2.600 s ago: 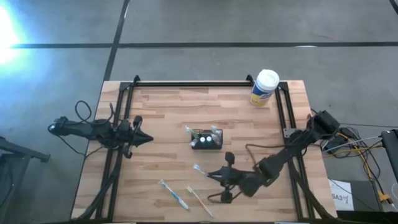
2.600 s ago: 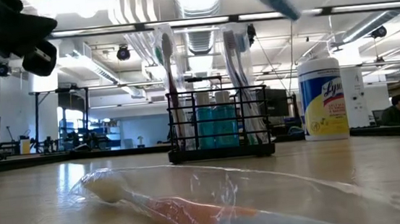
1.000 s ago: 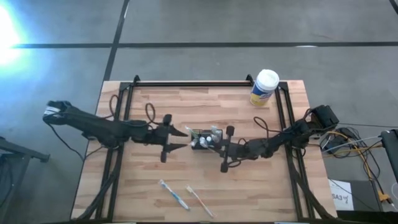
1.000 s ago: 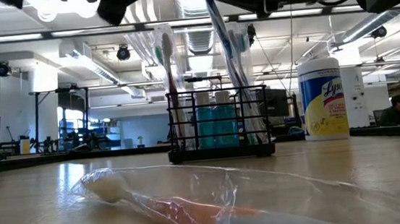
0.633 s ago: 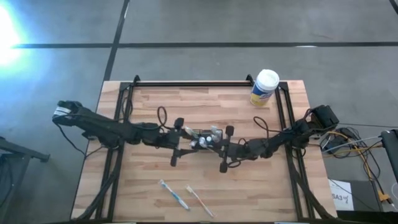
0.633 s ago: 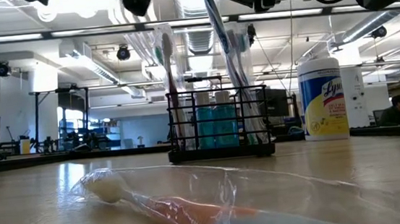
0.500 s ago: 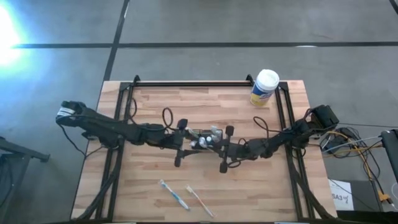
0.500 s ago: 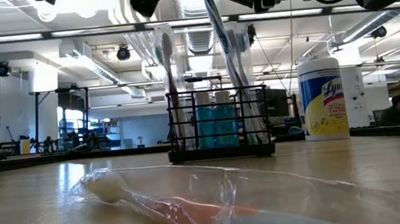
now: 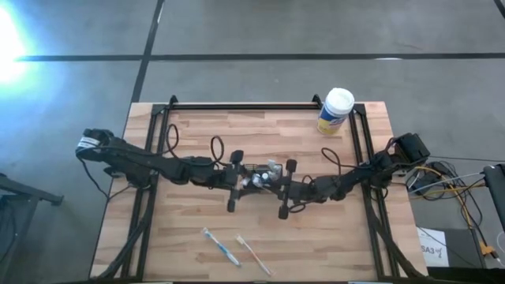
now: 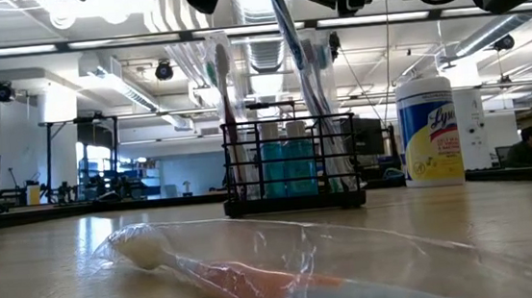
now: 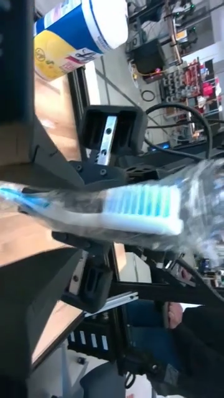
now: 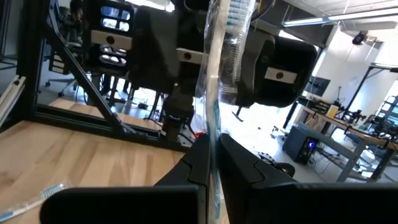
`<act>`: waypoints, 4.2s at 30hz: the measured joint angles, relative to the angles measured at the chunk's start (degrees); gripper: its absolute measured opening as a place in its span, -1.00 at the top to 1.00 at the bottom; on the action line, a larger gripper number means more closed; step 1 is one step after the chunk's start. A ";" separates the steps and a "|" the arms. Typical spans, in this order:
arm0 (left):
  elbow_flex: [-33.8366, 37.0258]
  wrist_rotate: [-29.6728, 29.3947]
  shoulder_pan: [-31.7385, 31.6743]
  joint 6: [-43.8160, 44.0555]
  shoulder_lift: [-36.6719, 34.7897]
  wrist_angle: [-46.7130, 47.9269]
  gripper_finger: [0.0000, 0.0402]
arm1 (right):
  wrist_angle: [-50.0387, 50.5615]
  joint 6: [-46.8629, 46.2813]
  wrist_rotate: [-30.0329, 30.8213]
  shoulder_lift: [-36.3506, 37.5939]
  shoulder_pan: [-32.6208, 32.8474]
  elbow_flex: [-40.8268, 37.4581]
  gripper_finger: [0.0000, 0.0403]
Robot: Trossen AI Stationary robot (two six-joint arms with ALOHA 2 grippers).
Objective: Pick & Place toothbrushing station
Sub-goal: Put the blue toothbrush into the black organizer, then put the orange toothbrush into the black organizer
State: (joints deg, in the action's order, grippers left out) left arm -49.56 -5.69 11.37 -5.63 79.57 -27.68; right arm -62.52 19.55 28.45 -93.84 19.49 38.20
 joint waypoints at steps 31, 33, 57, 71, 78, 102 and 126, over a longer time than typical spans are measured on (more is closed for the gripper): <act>0.69 -2.39 -0.27 -5.69 -19.85 19.05 0.92 | -1.29 -4.35 0.24 0.50 -0.15 -0.07 0.25; 2.41 -2.54 -0.07 -4.70 -21.83 19.74 0.92 | -1.23 -4.35 0.24 0.70 -0.15 -0.11 0.25; 18.08 -7.89 -0.04 -4.29 -20.27 3.00 0.92 | 9.83 -4.57 0.20 8.28 3.15 -0.98 0.46; 17.83 -10.91 -1.78 -6.60 -9.13 -2.54 0.92 | 10.60 -4.41 0.19 8.28 3.23 -1.03 0.57; 17.90 -10.93 -2.10 -7.32 -4.18 -5.59 0.92 | 10.88 -4.50 0.17 8.28 3.23 -1.03 0.62; 17.88 -10.27 -4.50 -5.24 6.79 -12.13 0.83 | 11.34 -4.57 0.06 8.27 3.23 -1.03 0.66; 15.04 -7.23 -0.23 -6.69 -16.55 4.77 -0.42 | 11.79 -4.57 0.04 8.24 3.24 -1.03 0.66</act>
State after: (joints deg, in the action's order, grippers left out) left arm -34.52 -12.93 11.14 -12.32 63.02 -22.91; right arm -50.73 14.98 28.49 -85.60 22.73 37.17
